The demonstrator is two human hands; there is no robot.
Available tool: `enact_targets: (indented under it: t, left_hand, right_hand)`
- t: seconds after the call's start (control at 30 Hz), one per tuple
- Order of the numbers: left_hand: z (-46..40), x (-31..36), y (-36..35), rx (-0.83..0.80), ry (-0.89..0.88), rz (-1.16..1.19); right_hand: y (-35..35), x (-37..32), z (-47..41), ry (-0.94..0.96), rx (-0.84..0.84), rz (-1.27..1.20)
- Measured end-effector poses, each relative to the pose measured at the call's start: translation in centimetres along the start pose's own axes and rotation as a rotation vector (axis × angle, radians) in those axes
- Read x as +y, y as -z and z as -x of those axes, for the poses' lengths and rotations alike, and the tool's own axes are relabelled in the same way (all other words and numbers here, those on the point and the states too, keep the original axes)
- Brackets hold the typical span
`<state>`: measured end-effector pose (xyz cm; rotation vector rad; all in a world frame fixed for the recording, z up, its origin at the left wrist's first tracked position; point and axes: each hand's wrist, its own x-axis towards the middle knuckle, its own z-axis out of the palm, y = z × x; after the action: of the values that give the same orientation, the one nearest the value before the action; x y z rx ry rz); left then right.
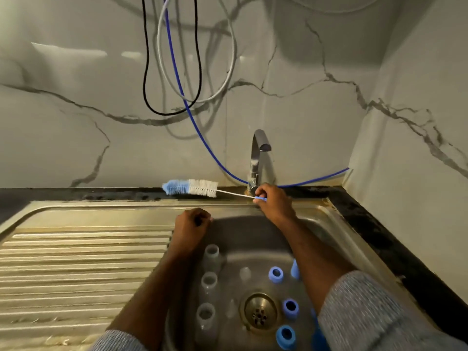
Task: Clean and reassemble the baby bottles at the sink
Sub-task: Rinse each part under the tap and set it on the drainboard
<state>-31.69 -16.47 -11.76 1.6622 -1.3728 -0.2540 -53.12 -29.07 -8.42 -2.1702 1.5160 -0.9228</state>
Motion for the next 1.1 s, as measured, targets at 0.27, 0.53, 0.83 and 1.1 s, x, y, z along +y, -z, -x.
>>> enact_targets:
  t: [0.27, 0.53, 0.83, 1.1]
  left_hand:
    - [-0.5, -0.3, -0.8, 0.008, -0.059, 0.022]
    - [-0.3, -0.4, -1.6, -0.031, -0.073, 0.029]
    - [-0.3, -0.4, -2.0, -0.076, -0.056, 0.012]
    - [-0.2, -0.5, -2.3, -0.104, -0.06, -0.002]
  right_hand:
    - [-2.4, 1.4, -3.2, -0.115, 0.101, 0.001]
    - [-2.7, 2.4, -3.9, -0.117, 0.144, 0.201]
    - [-2.7, -0.1, -2.0, -0.273, 0.291, -0.666]
    - [-2.0, -1.6, -3.5, -0.733, 0.017, -1.291]
